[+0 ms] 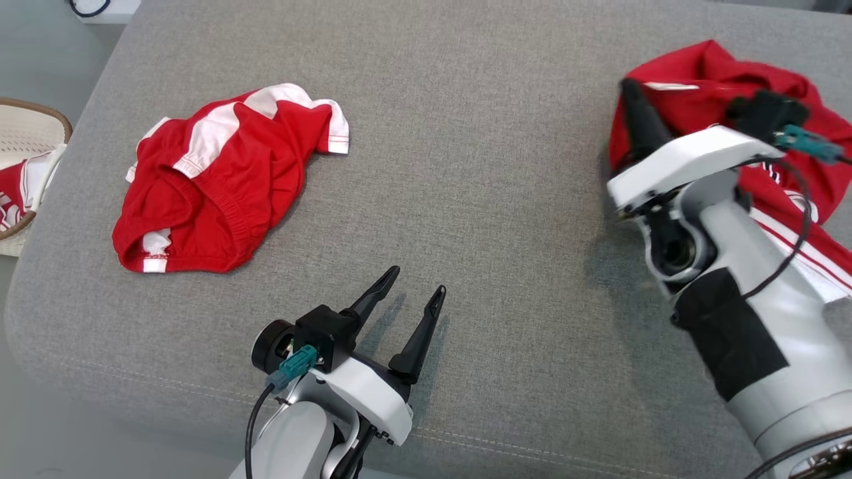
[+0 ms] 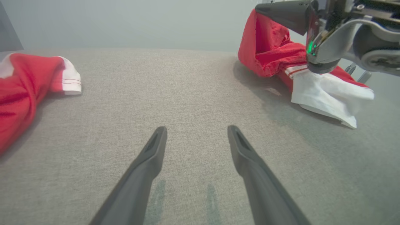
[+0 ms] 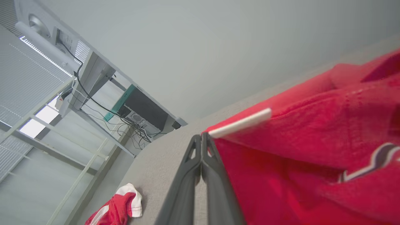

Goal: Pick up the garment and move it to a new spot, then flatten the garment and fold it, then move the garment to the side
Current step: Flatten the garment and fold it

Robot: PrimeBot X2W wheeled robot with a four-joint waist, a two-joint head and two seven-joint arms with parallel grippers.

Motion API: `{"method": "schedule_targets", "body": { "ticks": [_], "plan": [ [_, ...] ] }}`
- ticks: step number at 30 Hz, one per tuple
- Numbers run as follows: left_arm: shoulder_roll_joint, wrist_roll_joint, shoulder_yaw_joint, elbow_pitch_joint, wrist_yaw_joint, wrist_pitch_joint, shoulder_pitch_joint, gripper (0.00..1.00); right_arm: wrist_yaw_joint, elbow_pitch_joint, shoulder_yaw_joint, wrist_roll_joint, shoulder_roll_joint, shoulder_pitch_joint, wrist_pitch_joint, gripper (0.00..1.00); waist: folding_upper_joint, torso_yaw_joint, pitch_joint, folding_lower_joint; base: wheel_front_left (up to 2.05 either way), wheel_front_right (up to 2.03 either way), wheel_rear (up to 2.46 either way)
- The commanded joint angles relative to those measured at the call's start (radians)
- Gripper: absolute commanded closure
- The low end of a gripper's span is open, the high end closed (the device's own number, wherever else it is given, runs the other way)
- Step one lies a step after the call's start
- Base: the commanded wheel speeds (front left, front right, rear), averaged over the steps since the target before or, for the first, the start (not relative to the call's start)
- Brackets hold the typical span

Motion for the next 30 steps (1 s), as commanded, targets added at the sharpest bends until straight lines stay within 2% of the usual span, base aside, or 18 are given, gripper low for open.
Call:
{"method": "schedule_targets", "body": {
  "ticks": [1,6,10,13,14,15,16,21,22,23,27,30],
  "plan": [
    [0.008,-0.006,0.031,-0.017,0.005,-0.005,-0.001,0.0,0.005,-0.064,0.055,-0.014,0.028,0.032,0.015,1.0,0.0,-0.001,-0.008,0.0,0.0,0.0,0.0],
    [0.008,-0.012,0.029,-0.015,0.007,-0.005,0.008,0.0,0.005,-0.22,0.247,-0.006,0.026,0.092,0.106,1.0,0.0,0.0,-0.028,0.0,0.0,0.0,0.0],
    [0.008,-0.019,0.033,-0.017,0.008,-0.005,0.017,0.0,0.005,-0.341,0.419,0.019,-0.002,0.134,0.183,1.0,0.0,0.004,-0.047,0.0,0.0,0.0,0.0],
    [0.008,-0.021,0.038,-0.017,0.011,-0.005,0.023,0.0,0.005,-0.372,0.516,0.041,-0.035,0.153,0.227,1.0,0.0,0.006,-0.06,0.0,0.0,0.0,0.0],
    [0.008,-0.021,0.04,-0.018,0.012,-0.005,0.024,0.0,0.005,-0.365,0.547,0.04,-0.049,0.155,0.243,0.94,0.0,0.006,-0.064,0.0,0.0,0.0,0.0],
    [0.008,-0.021,0.043,-0.02,0.013,-0.005,0.024,0.0,0.005,-0.353,0.572,0.038,-0.06,0.156,0.255,0.16,0.0,0.007,-0.067,0.0,0.0,0.0,0.0],
    [0.008,-0.021,0.048,-0.023,0.015,-0.005,0.024,0.0,0.005,-0.345,0.595,0.039,-0.069,0.157,0.265,0.0,0.0,0.006,-0.07,0.0,0.0,0.0,0.0],
    [0.008,-0.009,0.084,-0.036,0.019,-0.005,0.025,0.0,0.005,-0.35,0.638,0.086,-0.105,0.161,0.283,0.0,0.0,-0.015,-0.087,0.0,0.0,0.0,0.0],
    [0.008,0.004,0.106,-0.036,0.018,-0.005,0.02,0.0,0.005,-0.364,0.633,0.111,-0.137,0.163,0.261,0.0,0.0,-0.031,-0.097,0.0,0.0,0.0,0.0],
    [0.008,0.004,0.106,-0.036,0.018,-0.005,0.02,0.0,0.005,-0.364,0.633,0.111,-0.137,0.163,0.261,0.0,0.0,-0.031,-0.097,0.0,0.0,0.0,0.0],
    [0.008,0.036,0.134,-0.009,0.008,-0.005,-0.004,0.0,0.005,-0.363,0.6,0.138,-0.206,0.179,0.184,0.0,0.0,-0.08,-0.119,0.0,0.0,0.0,0.0],
    [0.008,0.054,0.132,0.062,-0.006,-0.005,-0.049,0.0,0.005,-0.343,0.574,0.152,-0.246,0.204,0.123,0.0,0.0,-0.142,-0.132,0.0,0.0,0.0,0.0]
  ]
}}
